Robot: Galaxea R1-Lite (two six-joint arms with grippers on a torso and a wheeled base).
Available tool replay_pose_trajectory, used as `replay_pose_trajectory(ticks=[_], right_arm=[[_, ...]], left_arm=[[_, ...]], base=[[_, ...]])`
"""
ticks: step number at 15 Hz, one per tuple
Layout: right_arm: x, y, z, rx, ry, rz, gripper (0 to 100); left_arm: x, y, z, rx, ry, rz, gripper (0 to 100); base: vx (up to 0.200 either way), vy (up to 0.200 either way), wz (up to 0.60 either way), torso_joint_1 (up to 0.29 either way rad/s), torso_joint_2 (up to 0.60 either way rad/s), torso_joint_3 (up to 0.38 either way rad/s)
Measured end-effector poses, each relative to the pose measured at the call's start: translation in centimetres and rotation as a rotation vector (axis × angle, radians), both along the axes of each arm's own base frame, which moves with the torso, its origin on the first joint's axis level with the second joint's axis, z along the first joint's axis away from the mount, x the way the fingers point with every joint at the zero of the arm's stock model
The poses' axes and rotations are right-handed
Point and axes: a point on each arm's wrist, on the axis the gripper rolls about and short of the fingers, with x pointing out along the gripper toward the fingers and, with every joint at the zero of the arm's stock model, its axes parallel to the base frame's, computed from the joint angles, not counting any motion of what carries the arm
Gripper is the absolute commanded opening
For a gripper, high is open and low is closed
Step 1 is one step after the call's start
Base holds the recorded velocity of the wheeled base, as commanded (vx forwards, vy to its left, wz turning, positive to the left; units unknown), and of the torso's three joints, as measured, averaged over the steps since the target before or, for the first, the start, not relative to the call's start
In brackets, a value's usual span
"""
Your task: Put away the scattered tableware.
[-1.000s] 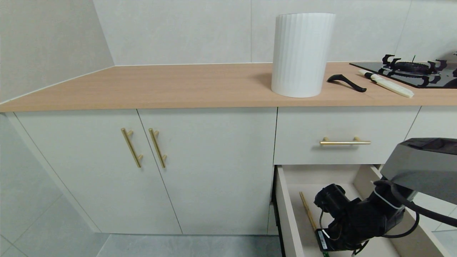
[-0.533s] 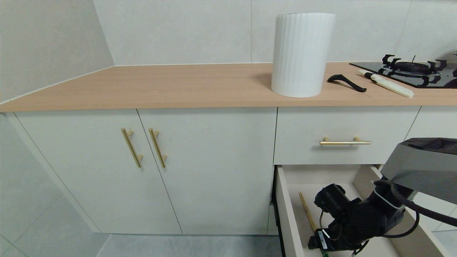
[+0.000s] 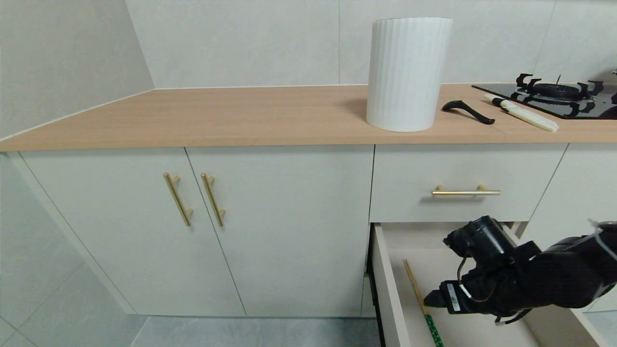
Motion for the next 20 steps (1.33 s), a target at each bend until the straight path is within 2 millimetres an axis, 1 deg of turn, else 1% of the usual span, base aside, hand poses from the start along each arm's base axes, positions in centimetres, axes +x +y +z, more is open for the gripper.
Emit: replay_pose_trajectory(ticks=[2,3,5,8,12,20], right_arm=[[-0.8,-1.2,3.1,-0.004,-0.099,0.002,100],[-1.2,-2.1,4.7,-0.003,-0.156,-0.006,100],[-1.9,-3.5,6.9,-0.006,-0.242,-0.018,100],[-3.0,-4.3,8.9,0.012,-0.323,-0.031,100],[-4.1,-4.7,10.5,0.026,-0.388,-0.029,100],[-4.6,-4.9,10.9,0.025,-0.406,-0.022,100]], left_arm=[[0.0,0.0,0.0,0.0,0.0,0.0,100],[0.0,0.0,0.0,0.0,0.0,0.0,100],[0.0,0.0,0.0,0.0,0.0,0.0,100],[0.0,0.0,0.0,0.0,0.0,0.0,100],[0.0,0.0,0.0,0.0,0.0,0.0,100],[0.0,0.0,0.0,0.0,0.0,0.0,100]], base=[[0.0,0.0,0.0,0.0,0.0,0.0],[0.0,0.0,0.0,0.0,0.0,0.0],[0.0,0.0,0.0,0.0,0.0,0.0],[0.0,0.0,0.0,0.0,0.0,0.0],[0.0,0.0,0.0,0.061,-0.21,-0.234],[0.0,0.0,0.0,0.15,-0.49,-0.305]])
